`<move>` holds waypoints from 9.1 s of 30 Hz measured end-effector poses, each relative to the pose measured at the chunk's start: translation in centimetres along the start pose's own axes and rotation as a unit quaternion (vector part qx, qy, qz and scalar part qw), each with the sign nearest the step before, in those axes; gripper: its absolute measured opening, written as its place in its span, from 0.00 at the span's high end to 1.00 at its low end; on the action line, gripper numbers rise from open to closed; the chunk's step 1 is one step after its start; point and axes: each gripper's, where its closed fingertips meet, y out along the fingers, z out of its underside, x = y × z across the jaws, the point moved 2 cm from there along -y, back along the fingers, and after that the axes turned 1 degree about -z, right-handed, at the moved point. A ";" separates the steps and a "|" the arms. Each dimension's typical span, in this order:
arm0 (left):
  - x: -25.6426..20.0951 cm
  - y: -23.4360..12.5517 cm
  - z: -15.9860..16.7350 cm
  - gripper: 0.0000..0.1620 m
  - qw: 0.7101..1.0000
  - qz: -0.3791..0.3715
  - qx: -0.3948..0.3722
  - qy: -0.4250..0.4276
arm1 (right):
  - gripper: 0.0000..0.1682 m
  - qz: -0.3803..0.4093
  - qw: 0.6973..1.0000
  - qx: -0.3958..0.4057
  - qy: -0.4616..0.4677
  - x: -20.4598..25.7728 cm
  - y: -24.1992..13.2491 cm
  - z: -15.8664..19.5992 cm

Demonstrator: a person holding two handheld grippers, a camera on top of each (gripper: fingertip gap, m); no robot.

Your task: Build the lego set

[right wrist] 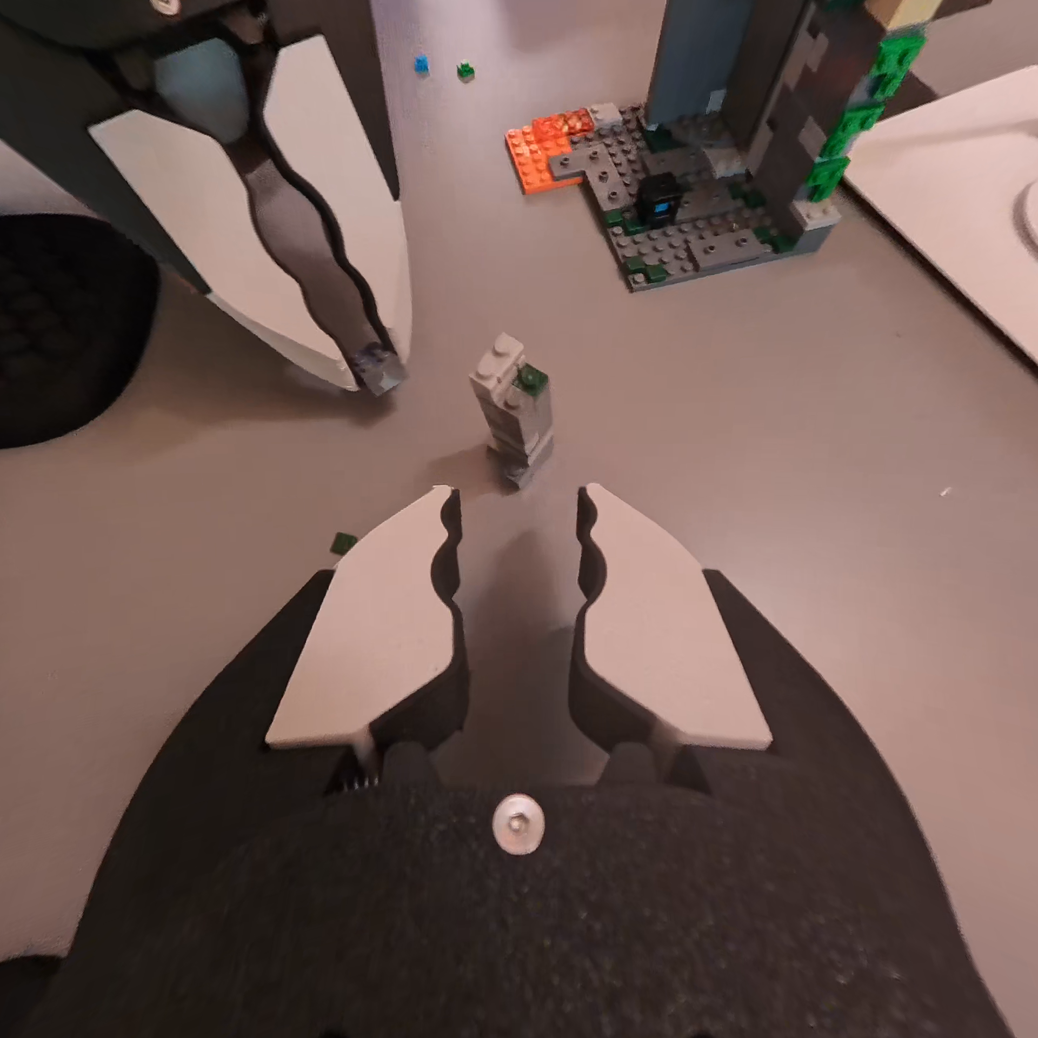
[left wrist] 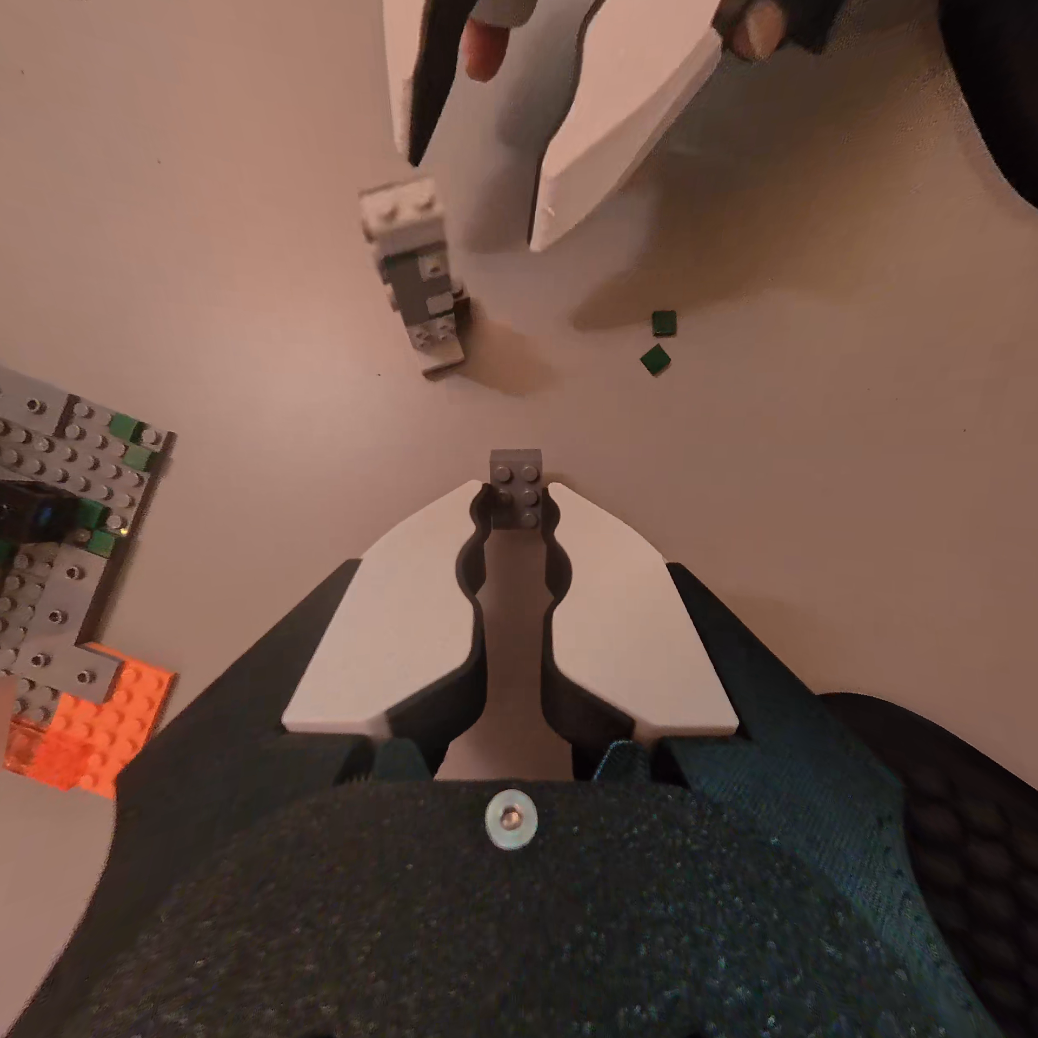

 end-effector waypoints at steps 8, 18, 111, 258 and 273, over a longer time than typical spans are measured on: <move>0.4 0.0 -0.1 0.90 1.000 -0.004 -0.014 -0.007 | 0.69 0.064 0.997 0.008 0.035 -0.5 3.0 -1.6; 0.0 -1.7 -0.6 0.90 0.999 -0.003 -0.033 0.012 | 0.90 -0.149 0.972 0.011 -0.183 3.0 1.7 -1.6; -1.0 -2.0 -2.3 0.90 0.999 -0.015 -0.025 0.044 | 0.87 -0.184 0.959 -0.001 -0.213 4.4 0.7 -0.1; -2.2 -1.3 -5.8 0.90 0.967 0.043 0.117 0.221 | 0.83 -0.163 0.983 -0.074 -0.047 4.1 -1.6 -2.7; -2.3 -1.3 -5.9 0.90 0.969 0.028 0.126 0.211 | 0.83 -0.155 0.960 -0.068 0.224 3.7 -1.1 -2.5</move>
